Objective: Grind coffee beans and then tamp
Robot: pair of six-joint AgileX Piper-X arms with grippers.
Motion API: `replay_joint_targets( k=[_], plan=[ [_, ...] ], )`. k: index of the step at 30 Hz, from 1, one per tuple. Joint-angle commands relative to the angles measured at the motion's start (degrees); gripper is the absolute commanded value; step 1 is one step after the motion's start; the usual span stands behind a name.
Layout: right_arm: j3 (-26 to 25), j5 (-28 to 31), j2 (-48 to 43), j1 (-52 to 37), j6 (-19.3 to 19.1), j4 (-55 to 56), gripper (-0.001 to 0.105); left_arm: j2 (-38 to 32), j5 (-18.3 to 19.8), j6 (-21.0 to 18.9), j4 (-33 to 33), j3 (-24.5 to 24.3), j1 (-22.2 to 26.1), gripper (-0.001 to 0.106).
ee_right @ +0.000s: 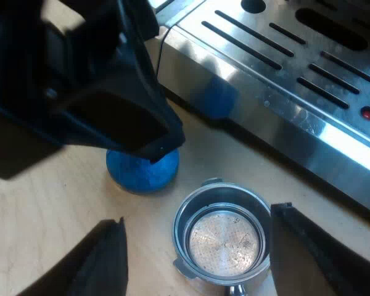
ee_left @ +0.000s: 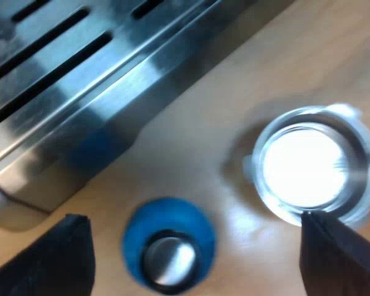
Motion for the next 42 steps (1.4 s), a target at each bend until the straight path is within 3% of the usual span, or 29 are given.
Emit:
replay_joint_targets(
  k=[1,19,22,23,27,29,32,42],
  plan=[
    [-0.3,-0.1,-0.5,0.1,0.0,-0.2,0.053,1.7,-2.7,-0.4,-0.2,-0.4,0.0,0.070],
    [-0.3,-0.1,-0.5,0.1,0.0,-0.2,0.053,10.2,-3.3,-0.3,-0.3,-0.4,0.0,0.068],
    [-0.3,-0.1,-0.5,0.1,0.0,-0.2,0.053,10.2,-3.3,-0.3,-0.3,-0.4,0.0,0.063],
    [-0.3,-0.1,-0.5,0.1,0.0,-0.2,0.053,10.2,-3.4,-0.3,-0.3,-0.4,0.0,0.052],
    [-0.3,-0.1,-0.5,0.1,0.0,-0.2,0.053,10.2,-5.3,-0.3,-0.4,-0.4,0.0,0.036],
    [-0.3,-0.1,-0.5,0.1,0.0,-0.2,0.053,10.2,-5.6,-0.3,-0.7,-0.4,0.0,0.018],
    [-0.3,-0.1,-0.5,0.1,0.0,-0.2,0.054,10.1,-5.6,-0.3,-0.7,-0.4,0.0,0.002],
    [-0.3,-0.1,-0.5,0.1,0.0,-0.2,0.054,1.3,-5.0,-0.3,1.0,-0.4,0.0,0.000]
  ],
)
